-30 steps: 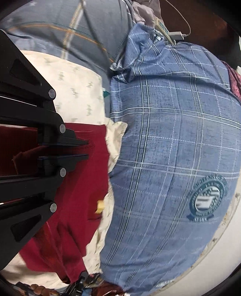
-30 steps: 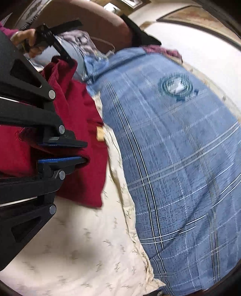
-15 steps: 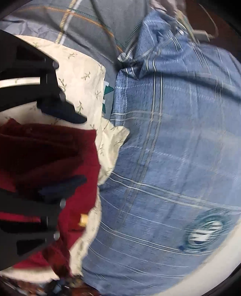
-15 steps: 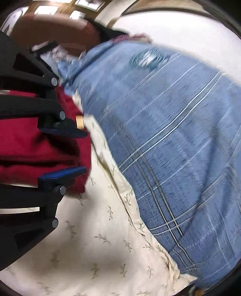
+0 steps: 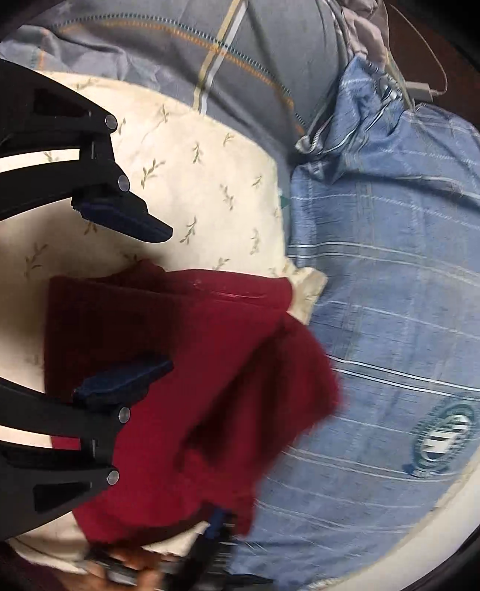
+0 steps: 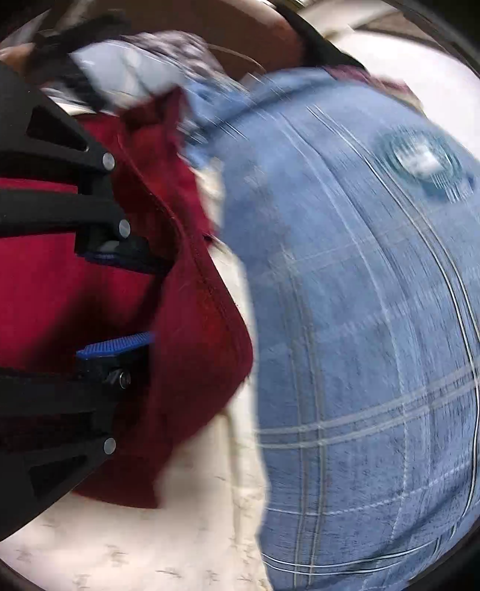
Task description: Fold small clothes
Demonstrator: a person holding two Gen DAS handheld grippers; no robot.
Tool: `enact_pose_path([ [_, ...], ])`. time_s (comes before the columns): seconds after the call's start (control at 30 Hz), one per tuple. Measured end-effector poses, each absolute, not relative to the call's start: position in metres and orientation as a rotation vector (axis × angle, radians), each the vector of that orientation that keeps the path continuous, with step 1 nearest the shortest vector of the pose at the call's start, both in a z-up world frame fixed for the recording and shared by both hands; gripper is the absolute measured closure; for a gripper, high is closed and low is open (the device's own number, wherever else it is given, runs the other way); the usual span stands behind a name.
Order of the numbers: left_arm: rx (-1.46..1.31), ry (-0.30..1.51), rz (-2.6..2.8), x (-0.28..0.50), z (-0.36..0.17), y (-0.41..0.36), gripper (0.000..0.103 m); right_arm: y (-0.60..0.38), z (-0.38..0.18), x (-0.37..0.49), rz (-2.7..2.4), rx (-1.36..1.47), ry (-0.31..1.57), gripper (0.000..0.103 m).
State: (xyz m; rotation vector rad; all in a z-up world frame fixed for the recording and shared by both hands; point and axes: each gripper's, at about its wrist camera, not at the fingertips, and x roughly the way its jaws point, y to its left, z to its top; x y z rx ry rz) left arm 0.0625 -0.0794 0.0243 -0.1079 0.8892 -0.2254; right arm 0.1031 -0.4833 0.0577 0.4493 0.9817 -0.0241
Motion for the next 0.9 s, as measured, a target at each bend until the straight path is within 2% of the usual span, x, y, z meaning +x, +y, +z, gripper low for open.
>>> enact_pose_path([
  [0.17, -0.052, 0.907, -0.230, 0.071, 0.012, -0.081, 0.038, -0.481, 0.068, 0.104, -0.122, 0.390, 0.978, 0.064],
  [0.27, -0.058, 0.910, -0.232, 0.071, 0.014, -0.078, 0.037, -0.428, 0.078, 0.096, 0.085, 0.394, 1.001, 0.064],
  [0.4, -0.047, 0.928, -0.247, 0.070, 0.013, -0.075, 0.037, -0.342, 0.067, 0.109, 0.224, 0.184, 1.048, 0.067],
  [0.47, -0.024, 0.918, -0.241, 0.067, 0.012, -0.073, 0.032, -0.323, 0.054, 0.124, 0.176, 0.126, 1.039, 0.068],
  [0.63, -0.022, 0.935, -0.236, 0.069, 0.007, -0.077, 0.030, -0.326, 0.001, 0.157, 0.040, 0.186, 1.097, 0.063],
  [0.83, -0.029, 0.944, -0.236, 0.071, 0.009, -0.077, 0.030, -0.359, 0.040, 0.123, 0.028, 0.166, 1.058, 0.063],
  [0.9, -0.040, 0.945, -0.235, 0.070, 0.011, -0.075, 0.030, -0.386, 0.048, 0.103, -0.046, 0.125, 1.028, 0.059],
])
